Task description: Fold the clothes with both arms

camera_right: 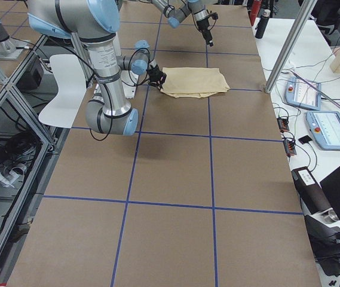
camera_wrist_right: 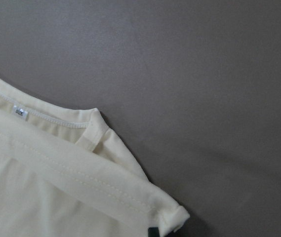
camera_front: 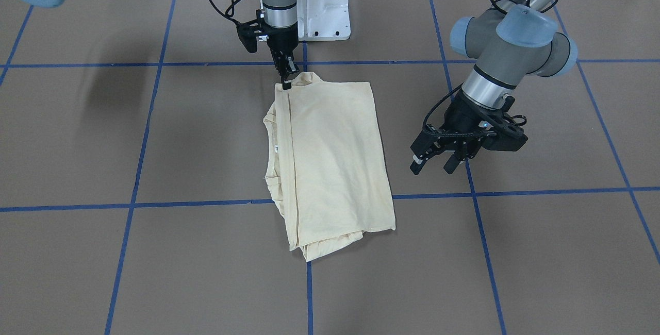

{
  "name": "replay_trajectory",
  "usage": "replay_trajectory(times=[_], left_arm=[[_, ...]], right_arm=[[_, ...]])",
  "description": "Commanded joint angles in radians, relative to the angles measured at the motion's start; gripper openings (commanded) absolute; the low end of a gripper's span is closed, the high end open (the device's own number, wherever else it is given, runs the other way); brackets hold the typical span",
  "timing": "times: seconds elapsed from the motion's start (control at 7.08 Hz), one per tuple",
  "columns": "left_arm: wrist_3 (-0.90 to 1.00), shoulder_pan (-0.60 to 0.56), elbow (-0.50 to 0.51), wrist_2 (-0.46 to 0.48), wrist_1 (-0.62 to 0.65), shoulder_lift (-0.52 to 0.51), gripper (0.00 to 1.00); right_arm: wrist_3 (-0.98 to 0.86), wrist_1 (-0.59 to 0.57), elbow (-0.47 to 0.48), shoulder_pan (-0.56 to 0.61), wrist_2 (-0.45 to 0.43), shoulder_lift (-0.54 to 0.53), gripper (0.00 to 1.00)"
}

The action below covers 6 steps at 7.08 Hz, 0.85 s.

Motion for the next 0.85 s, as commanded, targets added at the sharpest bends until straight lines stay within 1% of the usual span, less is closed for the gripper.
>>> replay_trajectory(times=[0.0, 0.14, 0.28, 0.42, 0.71], left_arm=[[-0.003, 0.0, 0.0, 0.0, 0.001, -0.001, 1.0], [-0.046, 0.003, 0.0, 0.0, -0.001, -0.004, 1.0], [-0.134, 0.018, -0.012, 0.02, -0.001, -0.007, 1.0], [-0.297, 0.093, -0.043, 0.07, 0.001, -0.02, 1.0], [-0.333, 0.167, -0.144, 0.074, 0.013, 0.001, 1.0]], right_arm=[[0.0, -0.008, 0.01, 0.003, 0.002, 0.003, 0.0], [-0.002, -0.011, 0.013, 0.003, 0.003, -0.005, 0.0], [-0.006, -0.057, 0.048, 0.004, 0.023, -0.021, 0.0], [-0.012, -0.1, 0.092, 0.004, 0.04, -0.037, 0.0], [-0.014, -0.1, 0.094, 0.0, 0.041, -0.048, 0.0]])
